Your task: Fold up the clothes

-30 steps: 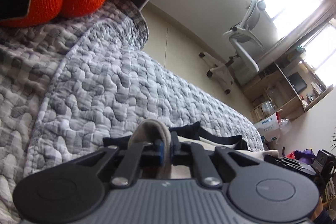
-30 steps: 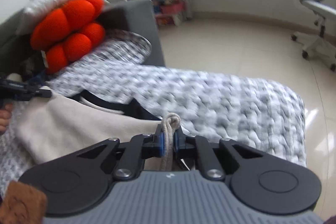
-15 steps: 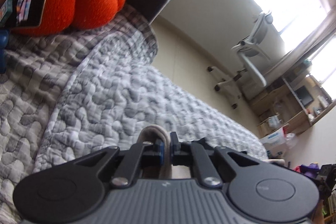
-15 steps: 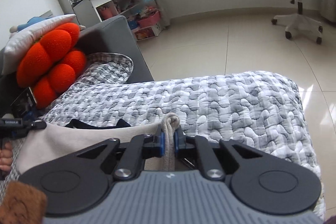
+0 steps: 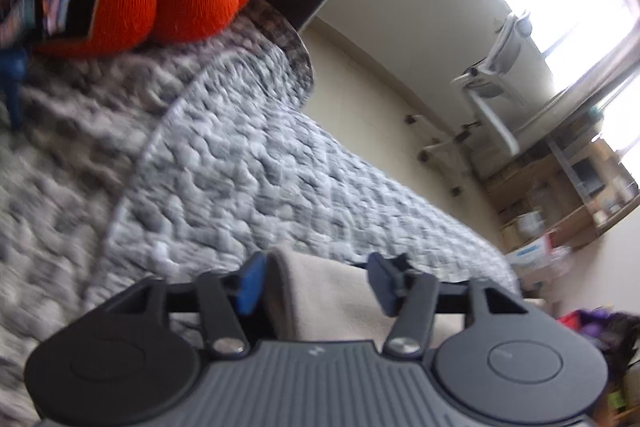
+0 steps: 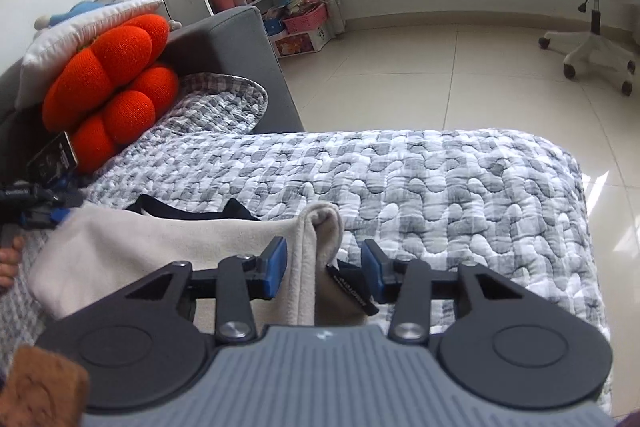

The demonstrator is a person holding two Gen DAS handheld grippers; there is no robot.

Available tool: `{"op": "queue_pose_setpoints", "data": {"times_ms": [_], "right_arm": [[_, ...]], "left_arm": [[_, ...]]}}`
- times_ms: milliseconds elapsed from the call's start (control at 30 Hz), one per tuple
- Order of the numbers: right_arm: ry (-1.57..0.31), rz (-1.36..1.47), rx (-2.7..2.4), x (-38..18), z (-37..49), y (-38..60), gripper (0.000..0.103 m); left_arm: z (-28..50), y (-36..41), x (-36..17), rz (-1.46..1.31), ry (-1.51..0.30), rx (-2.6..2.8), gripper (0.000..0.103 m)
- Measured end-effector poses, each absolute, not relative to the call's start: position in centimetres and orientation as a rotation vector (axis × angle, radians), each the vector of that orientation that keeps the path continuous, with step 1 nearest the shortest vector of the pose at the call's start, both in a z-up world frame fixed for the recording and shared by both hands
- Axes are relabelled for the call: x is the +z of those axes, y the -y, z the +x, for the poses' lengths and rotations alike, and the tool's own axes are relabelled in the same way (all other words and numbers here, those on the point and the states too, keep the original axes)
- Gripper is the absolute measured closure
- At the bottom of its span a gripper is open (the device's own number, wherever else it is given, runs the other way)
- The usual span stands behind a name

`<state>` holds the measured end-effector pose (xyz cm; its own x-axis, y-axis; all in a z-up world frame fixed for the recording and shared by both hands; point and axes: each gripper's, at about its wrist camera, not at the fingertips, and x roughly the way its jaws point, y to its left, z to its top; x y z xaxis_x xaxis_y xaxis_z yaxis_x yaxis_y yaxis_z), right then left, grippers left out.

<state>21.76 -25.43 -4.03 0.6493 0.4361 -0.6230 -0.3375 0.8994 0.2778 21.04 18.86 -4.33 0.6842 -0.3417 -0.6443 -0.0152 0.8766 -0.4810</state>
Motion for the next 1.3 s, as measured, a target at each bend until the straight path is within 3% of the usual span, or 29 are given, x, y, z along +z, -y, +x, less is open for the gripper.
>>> {"op": "queue_pose_setpoints", "data": {"times_ms": [67,333,433,533,600,1100,1300], "right_arm": [[-0.753,0.117,0.436,-4.3,21.9,24.8,0.086],[-0.743,0.087,0.415,-4.3,22.2,24.2,0.086],[-0.754,0.083,0.422,-4.6,22.2,24.2,0.084],[-0.744,0.075,0.42,-4.5,22.1,24.1,0.084],[-0.733,0.054,0.413,-4.4,22.0,23.8,0.087],[-0.607,0.108,0.457,-1.4,19.9,24.0,0.092],[-0.692,0.105,0.377,-3.4,21.7,23.6,0.092]], "left_arm": [[21.1,-19.0,-4.3,-0.45,-0.799,-0.183,0.029],[21.3,-17.7,-5.1,-0.416,-0.797,-0.258,0.03],[21.4,-17.1,-5.4,-0.383,-0.794,-0.271,0.036],[21.5,-16.6,-5.7,-0.342,-0.796,-0.265,0.059],[21.6,-16.5,-5.7,-0.326,-0.796,-0.272,0.084],[18.4,-17.6,-1.8,-0.403,-0.641,-0.31,0.089],[20.5,-16.7,-3.5,-0.371,-0.712,-0.255,0.089]]}}
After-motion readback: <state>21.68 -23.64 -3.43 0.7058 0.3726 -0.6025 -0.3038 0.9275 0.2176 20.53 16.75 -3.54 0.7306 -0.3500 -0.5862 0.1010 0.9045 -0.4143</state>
